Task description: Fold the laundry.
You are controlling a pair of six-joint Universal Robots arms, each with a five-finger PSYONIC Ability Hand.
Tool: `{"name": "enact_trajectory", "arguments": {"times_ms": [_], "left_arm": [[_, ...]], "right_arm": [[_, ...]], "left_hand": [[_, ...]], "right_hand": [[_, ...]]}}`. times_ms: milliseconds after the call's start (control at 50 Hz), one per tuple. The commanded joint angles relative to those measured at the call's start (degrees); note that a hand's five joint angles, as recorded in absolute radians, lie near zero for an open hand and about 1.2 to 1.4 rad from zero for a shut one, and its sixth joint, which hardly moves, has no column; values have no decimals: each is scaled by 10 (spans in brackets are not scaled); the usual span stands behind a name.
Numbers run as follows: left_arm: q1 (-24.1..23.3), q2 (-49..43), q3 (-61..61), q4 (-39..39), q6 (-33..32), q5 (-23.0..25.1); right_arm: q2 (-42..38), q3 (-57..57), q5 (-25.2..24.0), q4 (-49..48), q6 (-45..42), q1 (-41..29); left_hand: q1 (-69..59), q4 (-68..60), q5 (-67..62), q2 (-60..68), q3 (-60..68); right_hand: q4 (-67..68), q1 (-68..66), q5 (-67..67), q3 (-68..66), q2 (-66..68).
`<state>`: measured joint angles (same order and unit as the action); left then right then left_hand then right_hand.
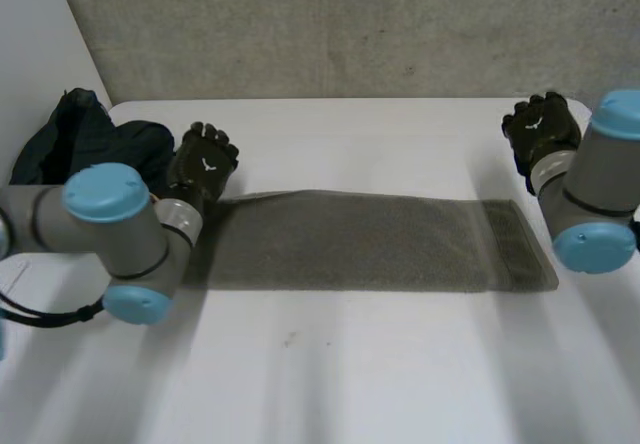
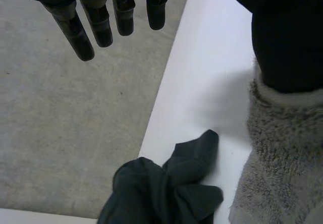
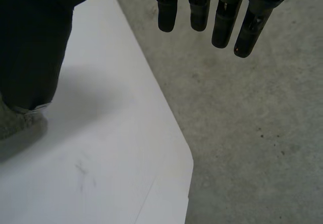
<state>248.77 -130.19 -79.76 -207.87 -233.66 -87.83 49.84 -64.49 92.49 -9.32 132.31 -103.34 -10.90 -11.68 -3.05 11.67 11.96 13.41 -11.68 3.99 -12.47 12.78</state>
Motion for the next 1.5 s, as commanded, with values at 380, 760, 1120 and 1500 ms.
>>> {"name": "enact_trajectory", "arguments": {"times_ms": [380,760,1120,1500], "left_arm": [[88,113,-128,53,84,85],[85,-6,-20,49,80,90],[104,-68,91,25,94,34],[99,140,-139,50,145,139]], "right_arm": [[159,-252,-121,79,23,44],[173,-305,-140,74,23,64],[189,-324,-142,74,24,64],[207,-338,-143,74,24,75]], "left_hand": [[9,17,31,-17,-20],[9,17,31,-17,-20],[7,15,28,-15,-17],[9,17,31,-17,-20]], "right_hand": [[-34,17,-40,25,-28],[-34,17,-40,25,-28],[-34,17,-40,25,-28],[-34,17,-40,25,-28]]}}
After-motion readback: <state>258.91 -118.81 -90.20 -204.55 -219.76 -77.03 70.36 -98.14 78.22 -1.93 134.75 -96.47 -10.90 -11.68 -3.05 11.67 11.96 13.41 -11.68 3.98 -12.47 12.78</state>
